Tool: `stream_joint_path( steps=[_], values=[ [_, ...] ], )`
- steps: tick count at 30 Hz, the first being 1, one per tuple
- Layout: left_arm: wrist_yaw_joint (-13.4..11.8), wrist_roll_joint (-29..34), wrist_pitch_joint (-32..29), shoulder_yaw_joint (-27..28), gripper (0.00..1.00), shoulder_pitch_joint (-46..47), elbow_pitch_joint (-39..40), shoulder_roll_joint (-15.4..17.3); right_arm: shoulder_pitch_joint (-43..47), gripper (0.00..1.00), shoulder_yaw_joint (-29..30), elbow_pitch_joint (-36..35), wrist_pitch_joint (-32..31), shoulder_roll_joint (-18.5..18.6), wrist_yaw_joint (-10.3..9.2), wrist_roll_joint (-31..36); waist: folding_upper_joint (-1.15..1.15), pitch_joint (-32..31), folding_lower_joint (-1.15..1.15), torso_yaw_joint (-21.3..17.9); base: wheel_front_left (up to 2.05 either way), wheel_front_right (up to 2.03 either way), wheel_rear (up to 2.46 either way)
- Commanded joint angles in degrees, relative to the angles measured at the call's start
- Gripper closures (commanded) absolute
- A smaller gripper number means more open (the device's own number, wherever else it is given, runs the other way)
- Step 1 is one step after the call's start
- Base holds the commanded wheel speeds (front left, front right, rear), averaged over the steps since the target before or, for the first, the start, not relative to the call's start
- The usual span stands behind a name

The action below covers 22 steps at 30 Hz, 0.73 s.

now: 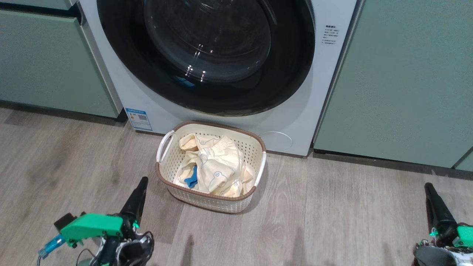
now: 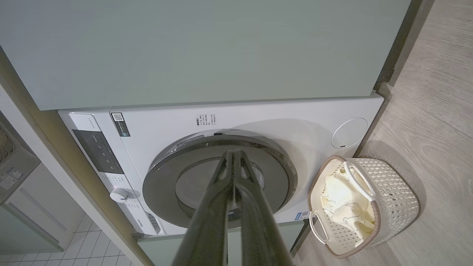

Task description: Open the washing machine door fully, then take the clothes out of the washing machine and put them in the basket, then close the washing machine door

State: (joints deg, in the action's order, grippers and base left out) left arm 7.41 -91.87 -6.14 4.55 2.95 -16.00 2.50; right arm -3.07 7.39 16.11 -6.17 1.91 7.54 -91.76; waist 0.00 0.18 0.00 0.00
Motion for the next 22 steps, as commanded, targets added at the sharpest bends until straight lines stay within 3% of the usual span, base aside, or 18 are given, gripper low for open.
stream_joint_path(
  steps=[1, 22],
  values=[
    [0.08, -0.30, -0.35, 1.96, 1.00, 3.23, 1.97, 0.38, -3.11, 1.00, -0.88, -2.09, -0.31, 0.97, -0.05, -0.41, 0.00, 0.00, 0.00, 0.00, 0.00, 0.00, 0.00],
    [0.08, -0.30, -0.35, 1.96, 1.00, 3.23, 1.97, 0.38, -3.11, 1.00, -0.88, -2.09, -0.31, 0.97, -0.05, -0.41, 0.00, 0.00, 0.00, 0.00, 0.00, 0.00, 0.00]
  ],
)
